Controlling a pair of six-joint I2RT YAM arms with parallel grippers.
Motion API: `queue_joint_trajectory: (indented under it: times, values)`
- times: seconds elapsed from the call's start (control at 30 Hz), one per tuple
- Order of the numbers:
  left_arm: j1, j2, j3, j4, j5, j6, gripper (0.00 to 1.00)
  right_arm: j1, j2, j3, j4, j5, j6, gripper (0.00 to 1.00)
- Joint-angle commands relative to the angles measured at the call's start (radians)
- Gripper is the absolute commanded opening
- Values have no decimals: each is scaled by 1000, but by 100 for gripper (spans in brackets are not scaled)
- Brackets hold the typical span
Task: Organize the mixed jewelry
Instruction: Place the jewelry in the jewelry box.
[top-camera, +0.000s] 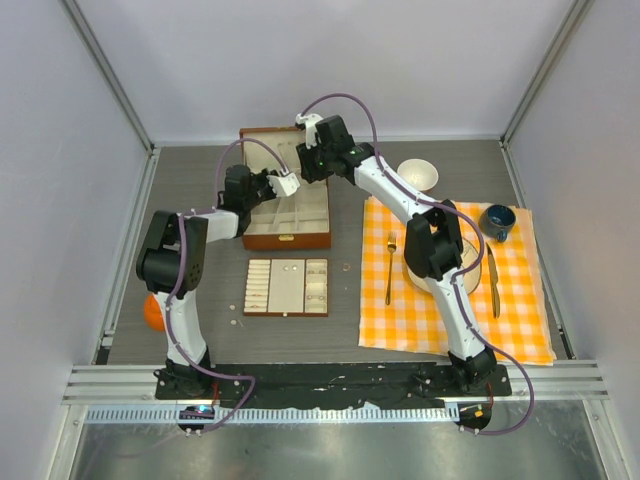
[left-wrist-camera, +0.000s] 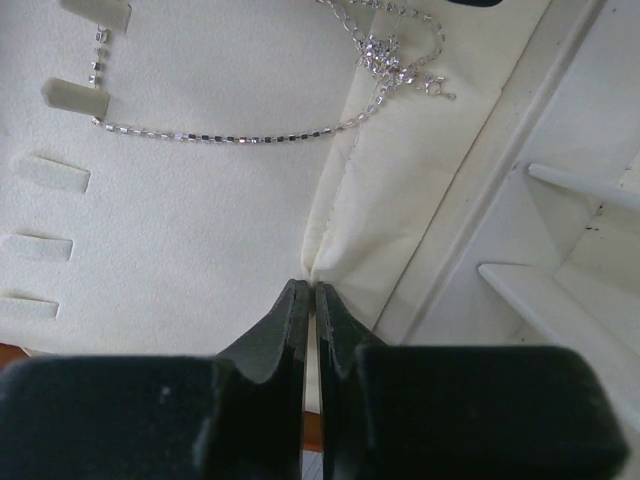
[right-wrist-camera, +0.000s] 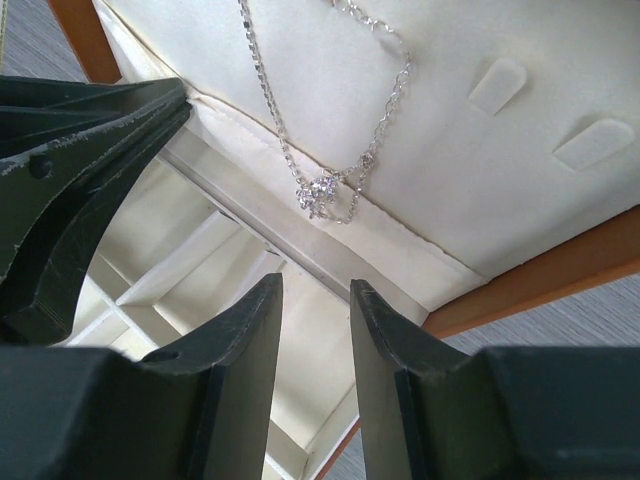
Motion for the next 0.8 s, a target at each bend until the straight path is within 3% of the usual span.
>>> queue_joint_trajectory:
  times: [0.0,0.07,0.77]
  values:
    - [-8,19,31,-1,20,-1,4,1,-100,-5,28,11,-6,39]
    - [-8,16,31,-13,24,-2,0,2,-100,-5,28,12,-5,39]
    - [-8,-102,-56,-13,118,-39,0,2,-69,35,33,-20,20,43]
